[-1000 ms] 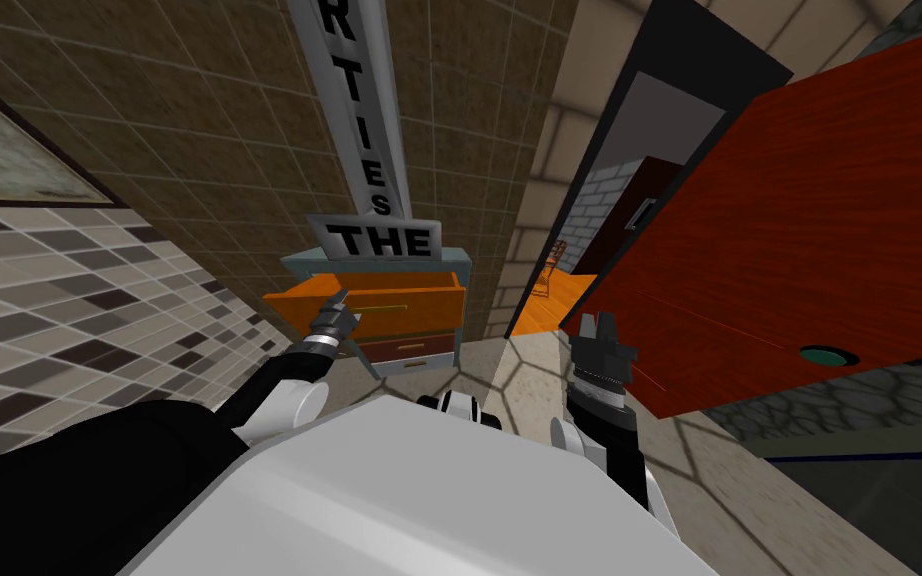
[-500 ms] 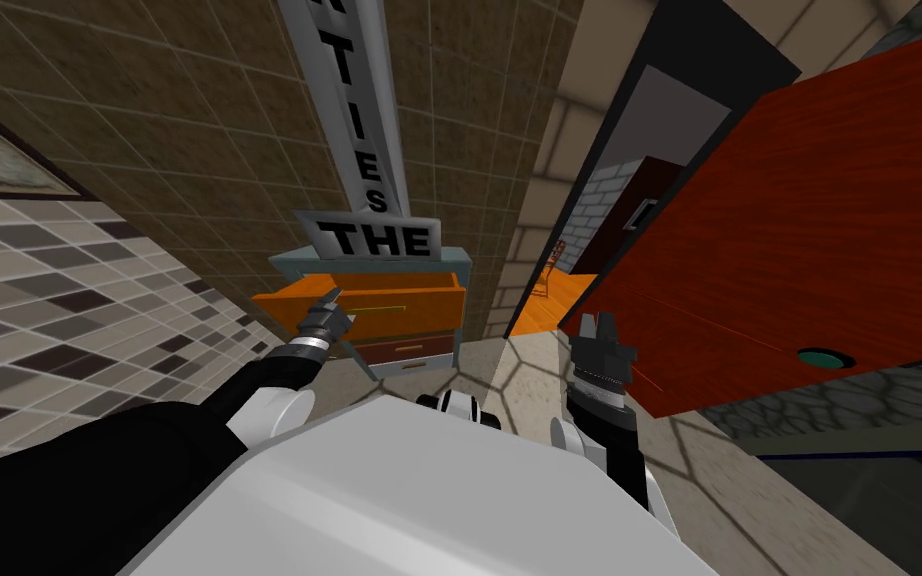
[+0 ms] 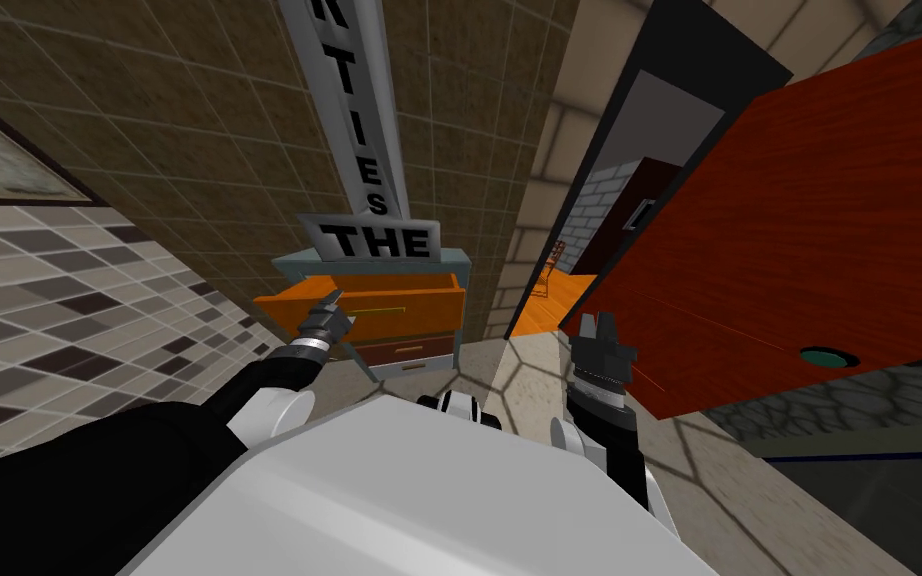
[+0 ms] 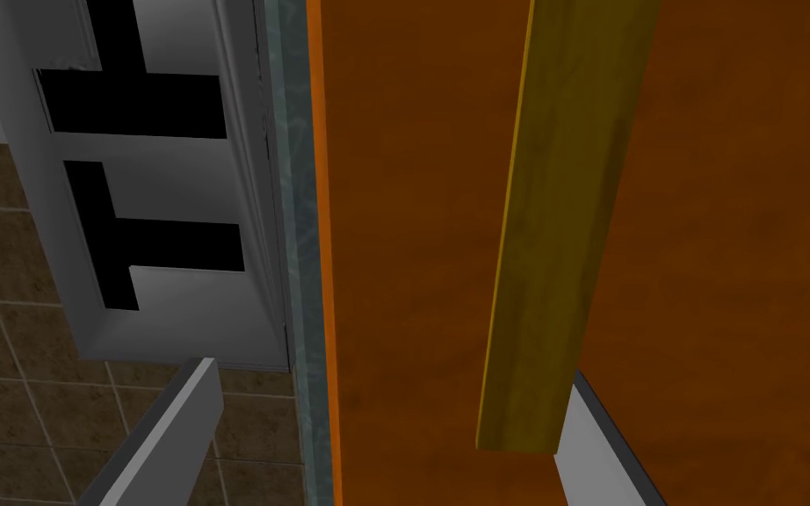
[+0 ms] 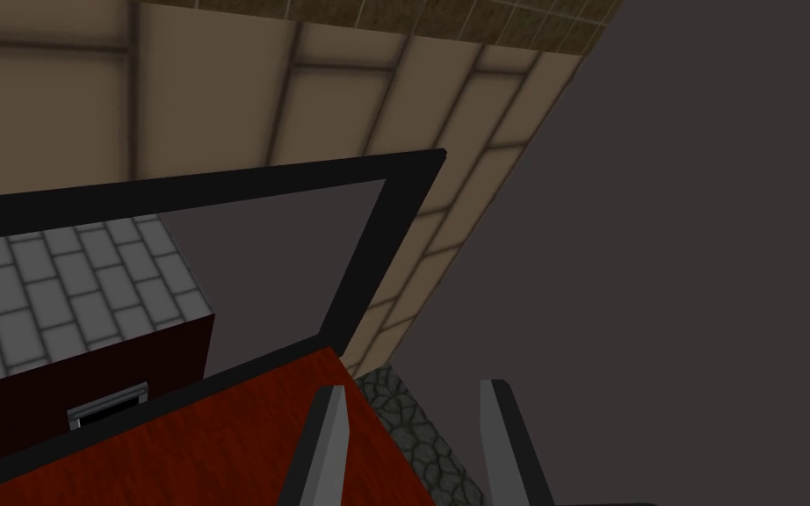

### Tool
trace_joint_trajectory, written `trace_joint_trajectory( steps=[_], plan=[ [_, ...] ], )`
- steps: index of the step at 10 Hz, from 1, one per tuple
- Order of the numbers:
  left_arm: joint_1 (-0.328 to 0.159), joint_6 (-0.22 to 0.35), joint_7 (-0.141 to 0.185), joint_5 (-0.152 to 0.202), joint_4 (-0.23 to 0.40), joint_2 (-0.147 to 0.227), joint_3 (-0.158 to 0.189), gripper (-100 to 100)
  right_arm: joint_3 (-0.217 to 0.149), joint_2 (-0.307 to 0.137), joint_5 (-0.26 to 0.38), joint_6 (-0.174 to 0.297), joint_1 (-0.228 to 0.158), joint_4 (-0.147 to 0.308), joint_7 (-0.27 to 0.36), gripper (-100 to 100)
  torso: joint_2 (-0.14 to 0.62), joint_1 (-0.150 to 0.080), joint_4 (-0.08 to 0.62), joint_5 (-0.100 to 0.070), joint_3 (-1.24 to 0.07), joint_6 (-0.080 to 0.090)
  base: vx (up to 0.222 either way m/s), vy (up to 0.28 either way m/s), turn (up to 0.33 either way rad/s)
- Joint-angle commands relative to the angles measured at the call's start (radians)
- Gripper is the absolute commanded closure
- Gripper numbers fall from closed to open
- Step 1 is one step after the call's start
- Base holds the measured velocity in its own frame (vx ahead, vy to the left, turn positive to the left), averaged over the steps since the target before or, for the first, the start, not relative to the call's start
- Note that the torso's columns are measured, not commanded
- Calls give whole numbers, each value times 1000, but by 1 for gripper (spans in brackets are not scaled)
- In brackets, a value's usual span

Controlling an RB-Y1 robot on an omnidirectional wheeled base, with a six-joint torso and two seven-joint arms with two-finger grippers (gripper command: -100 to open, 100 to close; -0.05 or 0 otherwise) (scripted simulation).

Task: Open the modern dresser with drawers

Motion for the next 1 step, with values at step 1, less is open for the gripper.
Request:
trace_joint_trajectory(
  steps=[1],
  plan=[
    [0, 1, 0, 0, 1, 0, 0, 0, 0, 0, 0, 0, 0, 0, 0, 0, 0, 0, 0, 0, 0, 0, 0, 0, 0]
  ],
)
